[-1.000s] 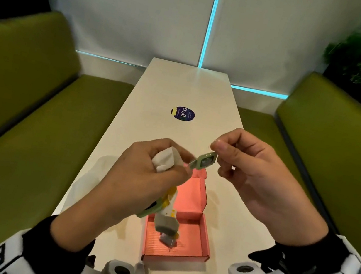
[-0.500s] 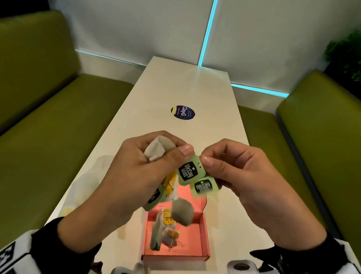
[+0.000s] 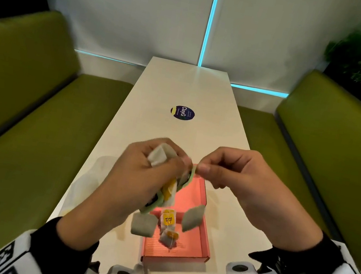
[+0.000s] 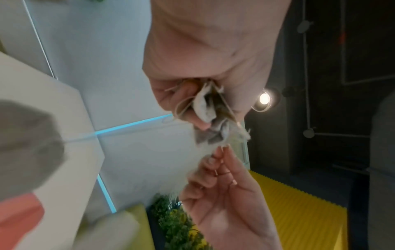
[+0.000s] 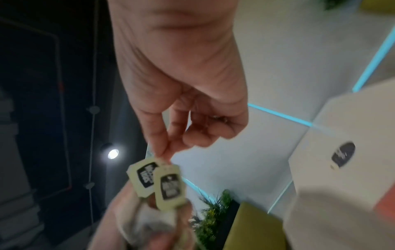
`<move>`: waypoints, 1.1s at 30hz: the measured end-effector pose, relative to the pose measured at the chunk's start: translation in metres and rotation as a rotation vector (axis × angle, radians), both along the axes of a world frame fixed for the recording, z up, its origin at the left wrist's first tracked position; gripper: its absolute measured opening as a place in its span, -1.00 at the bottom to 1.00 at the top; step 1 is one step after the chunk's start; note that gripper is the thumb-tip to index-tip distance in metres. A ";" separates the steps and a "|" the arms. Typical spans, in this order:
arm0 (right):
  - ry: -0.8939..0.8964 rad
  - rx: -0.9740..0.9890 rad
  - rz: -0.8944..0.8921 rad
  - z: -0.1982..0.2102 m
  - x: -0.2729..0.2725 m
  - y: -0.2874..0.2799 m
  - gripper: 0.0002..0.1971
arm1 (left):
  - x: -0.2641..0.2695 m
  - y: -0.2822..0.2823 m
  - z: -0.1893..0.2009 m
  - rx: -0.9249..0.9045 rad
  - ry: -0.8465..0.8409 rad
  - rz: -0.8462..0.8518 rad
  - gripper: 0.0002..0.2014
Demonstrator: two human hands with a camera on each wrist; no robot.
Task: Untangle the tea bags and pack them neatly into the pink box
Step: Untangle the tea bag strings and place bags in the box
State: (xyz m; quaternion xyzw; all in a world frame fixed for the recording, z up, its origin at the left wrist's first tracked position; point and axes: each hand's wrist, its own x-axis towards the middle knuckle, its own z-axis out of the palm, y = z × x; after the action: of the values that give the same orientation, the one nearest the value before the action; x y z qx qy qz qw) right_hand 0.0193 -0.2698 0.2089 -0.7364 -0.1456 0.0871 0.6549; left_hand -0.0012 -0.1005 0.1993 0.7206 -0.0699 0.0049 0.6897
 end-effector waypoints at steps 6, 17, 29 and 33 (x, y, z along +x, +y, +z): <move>0.002 -0.022 -0.079 -0.007 0.004 -0.001 -0.86 | -0.004 0.003 0.000 0.188 0.004 -0.093 -0.81; 0.022 -0.079 -0.036 -0.012 0.003 -0.002 -0.86 | 0.001 0.007 -0.008 0.270 -0.004 -0.124 -0.79; 0.101 0.152 -0.045 -0.009 0.001 0.000 -0.91 | -0.002 0.004 -0.008 0.193 0.058 -0.112 -0.72; 0.127 0.219 -0.010 -0.004 -0.004 0.002 -0.92 | -0.001 0.000 -0.009 0.145 0.050 -0.038 -0.74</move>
State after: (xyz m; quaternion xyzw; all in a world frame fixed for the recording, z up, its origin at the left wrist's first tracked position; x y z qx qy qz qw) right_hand 0.0153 -0.2673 0.2047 -0.6540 -0.1090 0.1137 0.7399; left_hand -0.0023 -0.1003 0.1901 0.7672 -0.0665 -0.0315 0.6371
